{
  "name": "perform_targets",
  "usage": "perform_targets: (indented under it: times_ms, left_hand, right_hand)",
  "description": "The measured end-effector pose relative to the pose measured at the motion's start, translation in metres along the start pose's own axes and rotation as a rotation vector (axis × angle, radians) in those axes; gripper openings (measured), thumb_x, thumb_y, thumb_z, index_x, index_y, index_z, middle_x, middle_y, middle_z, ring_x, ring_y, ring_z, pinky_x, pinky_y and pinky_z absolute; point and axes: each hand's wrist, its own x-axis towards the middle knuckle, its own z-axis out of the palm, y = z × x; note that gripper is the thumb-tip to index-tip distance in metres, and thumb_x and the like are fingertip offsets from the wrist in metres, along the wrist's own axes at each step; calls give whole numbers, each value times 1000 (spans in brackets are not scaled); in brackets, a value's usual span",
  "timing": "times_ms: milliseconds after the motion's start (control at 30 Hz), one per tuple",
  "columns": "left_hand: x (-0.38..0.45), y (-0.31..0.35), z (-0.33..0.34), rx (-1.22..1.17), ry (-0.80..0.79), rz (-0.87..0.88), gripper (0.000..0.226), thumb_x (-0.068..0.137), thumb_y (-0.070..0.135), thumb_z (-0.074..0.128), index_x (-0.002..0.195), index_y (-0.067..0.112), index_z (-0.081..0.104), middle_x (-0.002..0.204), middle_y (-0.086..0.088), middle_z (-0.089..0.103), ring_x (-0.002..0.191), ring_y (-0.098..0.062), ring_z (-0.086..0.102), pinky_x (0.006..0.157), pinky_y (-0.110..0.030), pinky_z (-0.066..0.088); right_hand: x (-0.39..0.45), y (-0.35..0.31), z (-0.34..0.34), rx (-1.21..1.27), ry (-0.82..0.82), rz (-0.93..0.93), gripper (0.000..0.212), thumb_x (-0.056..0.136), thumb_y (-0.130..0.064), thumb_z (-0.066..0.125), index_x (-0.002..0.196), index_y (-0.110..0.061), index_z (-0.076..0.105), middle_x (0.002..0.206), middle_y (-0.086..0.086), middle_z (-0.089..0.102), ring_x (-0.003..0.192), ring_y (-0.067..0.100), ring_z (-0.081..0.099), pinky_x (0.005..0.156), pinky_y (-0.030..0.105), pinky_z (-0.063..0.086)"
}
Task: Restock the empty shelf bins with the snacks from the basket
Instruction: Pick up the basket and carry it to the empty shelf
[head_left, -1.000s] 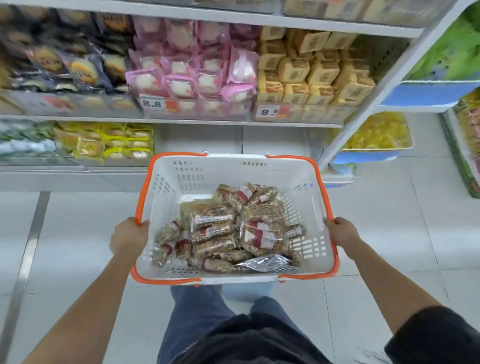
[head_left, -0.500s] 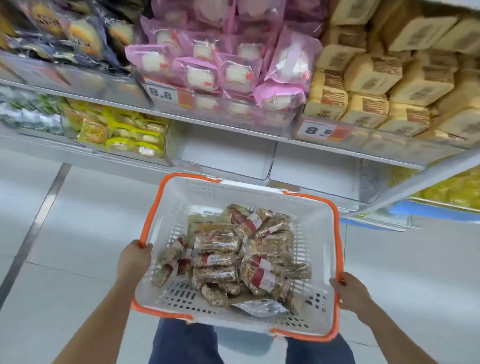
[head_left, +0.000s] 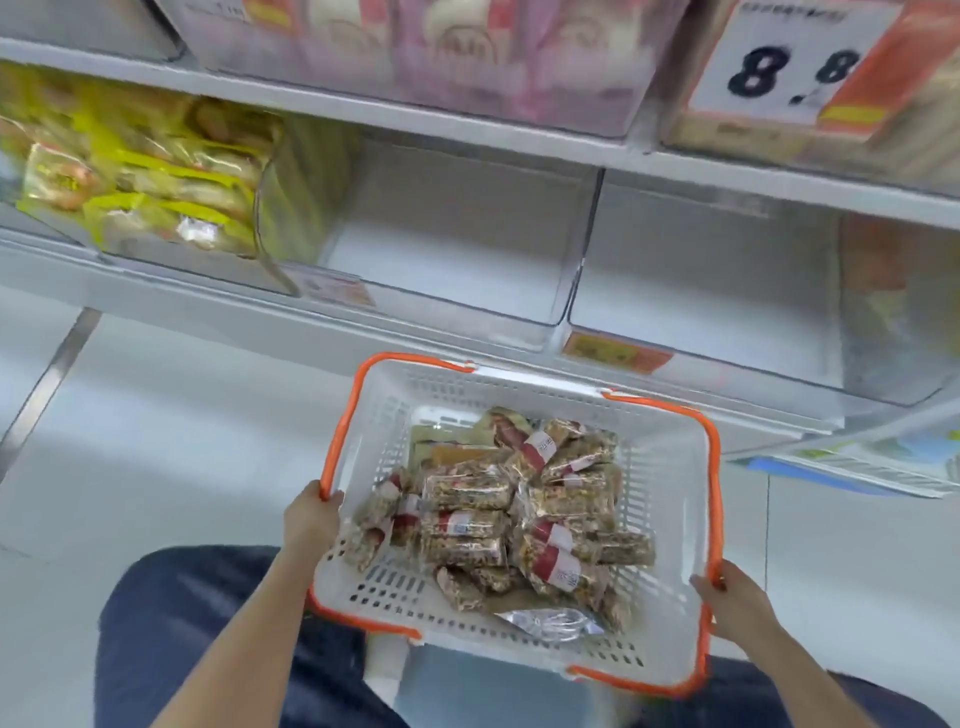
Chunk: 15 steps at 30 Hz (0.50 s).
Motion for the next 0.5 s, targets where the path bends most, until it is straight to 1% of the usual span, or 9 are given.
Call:
perform_targets:
  times_ms: [100, 200, 267, 300, 333, 367, 400, 433, 500]
  left_hand:
    - [37, -4, 38, 20, 0, 69, 17, 98, 17, 46, 93, 1, 49, 86, -17, 56, 78, -31, 52, 68, -34, 36]
    - [70, -12, 74, 75, 5, 95, 23, 100, 20, 41, 101, -1, 49, 91, -19, 57, 82, -34, 54, 69, -35, 38]
    - [84, -16, 90, 93, 55, 98, 18, 100, 19, 40, 96, 1, 44, 96, -21, 57, 84, -37, 54, 70, -37, 39]
    - [90, -17, 96, 67, 90, 112, 15, 99, 16, 41, 94, 3, 41, 96, -20, 56, 81, -36, 53, 71, -39, 40]
    - [96, -15, 100, 46, 131, 134, 13, 98, 15, 42, 94, 3, 39, 96, -20, 55, 80, -35, 53, 71, -40, 41]
    - [101, -11, 103, 43, 142, 164, 13, 98, 14, 44, 98, 1, 41, 100, -21, 54, 83, -37, 54, 74, -42, 43]
    - [107, -9, 105, 65, 135, 177, 16, 98, 13, 44, 105, -2, 42, 107, -25, 54, 92, -41, 55, 78, -44, 43]
    - [110, -7, 103, 98, 111, 153, 22, 98, 11, 44, 113, -5, 41, 115, -27, 52, 102, -44, 54, 84, -45, 42]
    - [111, -3, 97, 125, 45, 135, 32, 98, 6, 42, 125, -9, 36, 126, -29, 47, 114, -43, 49, 91, -45, 40]
  right_hand:
    - [46, 19, 40, 3, 19, -3, 12, 95, -18, 53, 98, -7, 51, 73, 9, 56, 72, 32, 59, 75, 46, 55]
    - [84, 31, 75, -219, 90, -129, 14, 97, -19, 47, 96, -6, 43, 69, 10, 51, 62, 29, 55, 61, 36, 48]
    - [101, 29, 92, -241, 183, -148, 12, 98, -7, 40, 87, -9, 37, 64, 8, 38, 53, 21, 39, 62, 35, 36]
    - [109, 28, 98, -244, 163, -156, 16, 95, 4, 32, 90, -9, 40, 66, 9, 33, 55, 21, 33, 63, 38, 32]
    - [107, 17, 94, -334, 117, -231, 27, 91, 12, 25, 102, -2, 46, 72, 12, 35, 60, 24, 35, 65, 40, 30]
    - [108, 8, 88, -612, 64, -309, 38, 91, 12, 22, 121, 4, 43, 84, 17, 44, 72, 31, 44, 71, 40, 33]
    - [112, 5, 83, -788, 31, -292, 43, 95, 6, 22, 136, 3, 33, 105, 22, 51, 94, 36, 51, 80, 39, 35]
    - [115, 4, 80, -961, 18, -368, 45, 99, 0, 23, 144, -1, 25, 127, 19, 49, 114, 34, 50, 86, 35, 34]
    - [113, -2, 80, -1097, 35, -330, 46, 101, -5, 26, 147, -5, 24, 147, 11, 35, 129, 27, 43, 83, 31, 30]
